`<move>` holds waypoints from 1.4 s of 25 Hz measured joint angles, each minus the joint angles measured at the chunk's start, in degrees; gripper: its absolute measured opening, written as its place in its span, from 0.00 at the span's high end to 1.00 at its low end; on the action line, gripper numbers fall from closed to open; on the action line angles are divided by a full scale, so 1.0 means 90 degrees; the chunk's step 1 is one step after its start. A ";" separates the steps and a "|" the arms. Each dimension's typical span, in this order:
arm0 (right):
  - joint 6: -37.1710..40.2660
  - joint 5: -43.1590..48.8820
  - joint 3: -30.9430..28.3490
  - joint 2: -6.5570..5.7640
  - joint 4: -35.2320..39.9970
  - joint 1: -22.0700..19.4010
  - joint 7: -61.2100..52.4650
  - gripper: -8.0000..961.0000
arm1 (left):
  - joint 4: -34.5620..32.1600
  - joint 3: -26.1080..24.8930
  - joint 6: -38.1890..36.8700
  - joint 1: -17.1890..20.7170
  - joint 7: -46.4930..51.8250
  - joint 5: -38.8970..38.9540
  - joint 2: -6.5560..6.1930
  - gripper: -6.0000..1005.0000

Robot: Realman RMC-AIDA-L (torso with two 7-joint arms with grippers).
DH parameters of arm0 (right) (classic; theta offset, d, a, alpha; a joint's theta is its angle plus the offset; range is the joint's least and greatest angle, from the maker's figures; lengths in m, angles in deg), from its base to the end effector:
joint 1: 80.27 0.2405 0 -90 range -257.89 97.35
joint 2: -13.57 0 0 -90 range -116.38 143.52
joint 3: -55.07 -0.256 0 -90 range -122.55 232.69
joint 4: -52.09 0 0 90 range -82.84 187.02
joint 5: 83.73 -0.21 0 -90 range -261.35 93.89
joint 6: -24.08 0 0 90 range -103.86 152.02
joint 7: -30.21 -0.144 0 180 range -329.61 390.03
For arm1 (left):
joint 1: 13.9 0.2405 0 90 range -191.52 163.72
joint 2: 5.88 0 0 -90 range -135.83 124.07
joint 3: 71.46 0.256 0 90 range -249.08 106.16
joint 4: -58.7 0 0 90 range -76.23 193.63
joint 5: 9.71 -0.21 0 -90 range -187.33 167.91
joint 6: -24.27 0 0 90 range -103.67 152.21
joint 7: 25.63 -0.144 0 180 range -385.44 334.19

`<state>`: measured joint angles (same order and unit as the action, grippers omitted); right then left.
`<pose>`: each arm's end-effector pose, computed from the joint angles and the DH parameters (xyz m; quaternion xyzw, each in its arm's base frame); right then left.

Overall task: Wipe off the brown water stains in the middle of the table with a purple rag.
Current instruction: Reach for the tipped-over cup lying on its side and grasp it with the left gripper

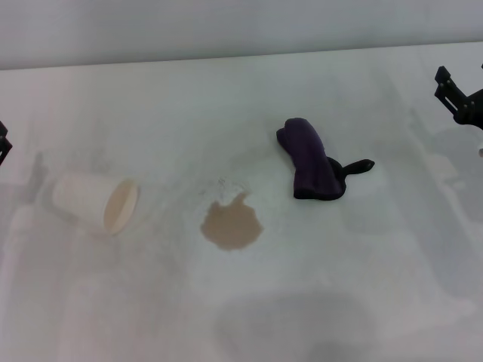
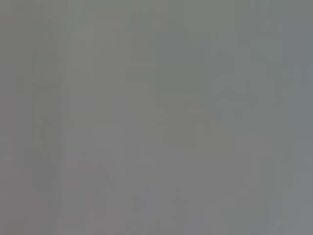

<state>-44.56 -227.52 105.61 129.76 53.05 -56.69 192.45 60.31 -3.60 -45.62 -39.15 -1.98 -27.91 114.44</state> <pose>0.3741 0.3131 0.0218 -0.6997 0.2502 0.2640 0.6149 -0.3536 0.3084 -0.0159 -0.6846 -0.3134 -0.3214 0.5743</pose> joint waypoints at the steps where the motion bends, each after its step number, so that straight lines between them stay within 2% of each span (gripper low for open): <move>1: 0.0000 0.0000 0.0000 0.0000 0.0000 0.0002 0.0000 0.13 | -0.0005 0.0002 -0.0003 -0.0003 0.0000 -0.0001 -0.0002 0.12; 15: -0.0003 0.0001 -0.0001 0.0000 -0.0079 0.0097 -0.0068 0.13 | -0.0055 0.0013 0.0073 -0.0143 -0.0005 -0.0041 -0.0049 0.13; 19: 0.0003 0.0001 0.0000 0.0000 -0.0085 0.0134 -0.0068 0.13 | -0.0178 0.0028 0.0091 -0.0220 0.0431 -0.0219 -0.0119 0.13; 22: 0.0020 0.0001 0.0000 0.0000 -0.0099 0.0169 -0.0068 0.13 | -0.0611 0.0028 0.0112 -0.0157 0.1096 -0.0586 -0.0208 0.13; 26: 0.0026 0.0001 0.0000 0.0000 -0.0099 0.0178 -0.0068 0.13 | -0.1352 0.0028 0.0132 -0.0008 0.2131 -0.1408 -0.0438 0.13; 31: 0.0033 0.0001 0.0000 -0.0001 -0.0096 0.0209 -0.0068 0.13 | -0.2274 0.0027 0.0289 0.0014 0.4256 -0.3115 -0.1011 0.13; 33: 0.0034 0.0001 -0.0001 -0.0001 -0.0094 0.0211 -0.0068 0.13 | -0.2732 0.0026 0.0283 0.0003 0.5122 -0.3920 -0.1201 0.13; 35: 0.0037 0.0001 -0.0001 -0.0007 -0.0089 0.0212 -0.0068 0.13 | -0.3289 0.0026 0.0248 0.0015 0.5929 -0.4779 -0.1326 0.13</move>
<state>-44.23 -227.52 105.61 129.70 52.25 -54.78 191.84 30.71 -3.37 -43.39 -39.01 51.38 -70.91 102.50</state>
